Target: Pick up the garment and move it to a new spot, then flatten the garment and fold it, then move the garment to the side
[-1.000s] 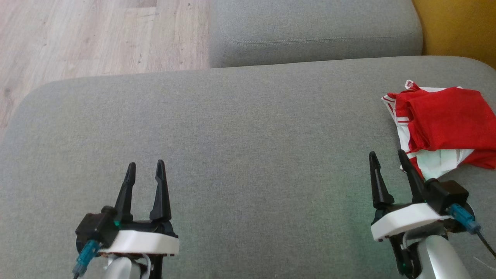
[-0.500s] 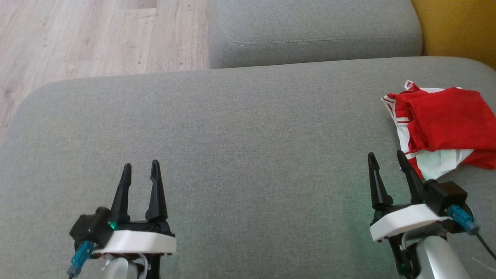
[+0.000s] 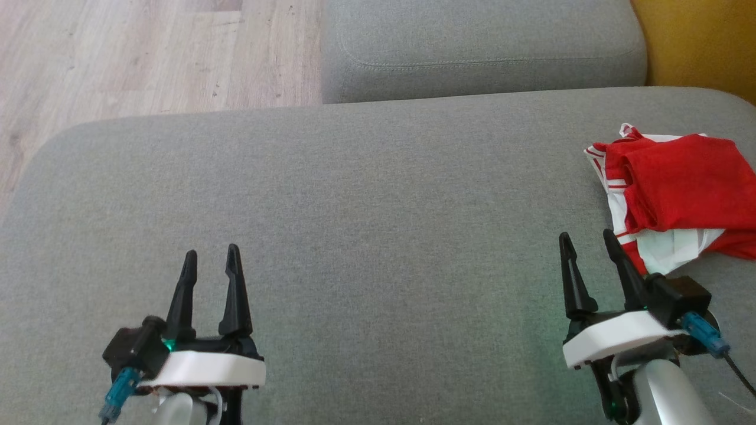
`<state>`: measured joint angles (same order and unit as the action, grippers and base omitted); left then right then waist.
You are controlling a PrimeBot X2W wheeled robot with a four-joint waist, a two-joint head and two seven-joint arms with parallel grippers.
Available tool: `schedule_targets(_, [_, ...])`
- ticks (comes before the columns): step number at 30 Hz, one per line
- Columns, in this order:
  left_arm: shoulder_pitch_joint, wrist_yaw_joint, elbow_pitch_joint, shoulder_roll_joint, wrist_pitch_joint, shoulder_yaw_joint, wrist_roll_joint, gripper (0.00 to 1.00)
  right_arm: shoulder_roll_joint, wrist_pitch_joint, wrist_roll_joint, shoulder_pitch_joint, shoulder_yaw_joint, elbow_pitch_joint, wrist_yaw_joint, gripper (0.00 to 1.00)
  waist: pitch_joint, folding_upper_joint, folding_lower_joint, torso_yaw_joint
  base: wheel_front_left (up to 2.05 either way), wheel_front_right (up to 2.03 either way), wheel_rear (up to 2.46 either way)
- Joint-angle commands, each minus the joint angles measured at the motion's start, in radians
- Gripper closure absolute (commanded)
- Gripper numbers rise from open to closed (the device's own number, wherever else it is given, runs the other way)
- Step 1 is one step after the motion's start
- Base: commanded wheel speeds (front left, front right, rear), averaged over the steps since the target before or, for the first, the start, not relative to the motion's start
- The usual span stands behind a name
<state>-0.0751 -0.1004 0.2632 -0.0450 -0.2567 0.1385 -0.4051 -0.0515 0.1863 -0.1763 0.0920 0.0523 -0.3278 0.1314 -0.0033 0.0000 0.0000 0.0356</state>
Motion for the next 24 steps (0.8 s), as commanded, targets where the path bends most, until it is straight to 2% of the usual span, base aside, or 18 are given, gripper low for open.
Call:
schedule_targets(1, [-0.027, 0.000, -0.028, -0.005, -0.005, -0.037, -0.005, 0.00, 0.001, 0.010, -0.008, 0.050, 0.025, 0.031, -0.001, 0.00, 0.000, 0.0000, 0.0000, 0.000, 0.00, 0.00, 0.00])
schedule_targets(5, [-0.026, 0.003, -0.031, -0.005, -0.005, -0.041, -0.012, 0.00, 0.001, 0.008, -0.008, 0.050, 0.026, 0.030, -0.001, 0.00, -0.002, 0.0000, 0.0000, 0.000, 0.00, 0.00, 0.00])
schedule_targets(6, [0.000, 0.001, 0.002, 0.000, 0.000, -0.004, -0.009, 1.00, 0.000, 0.000, 0.000, -0.001, 0.001, -0.003, 0.000, 1.00, -0.002, 0.0000, 0.0000, 0.000, 0.00, 0.00, 0.00])
schedule_targets(10, [0.022, 0.001, 0.054, 0.001, 0.003, -0.003, -0.017, 1.00, 0.001, -0.004, -0.010, -0.028, 0.002, -0.053, 0.000, 1.00, -0.002, 0.0000, 0.0000, 0.000, 0.00, 0.00, 0.00])
schedule_targets(24, [0.016, -0.003, 0.046, 0.000, 0.045, -0.031, -0.151, 1.00, 0.001, -0.037, -0.170, -0.023, -0.017, -0.037, 0.000, 1.00, -0.001, 0.0000, 0.0000, -0.004, 0.00, 0.00, 0.00])
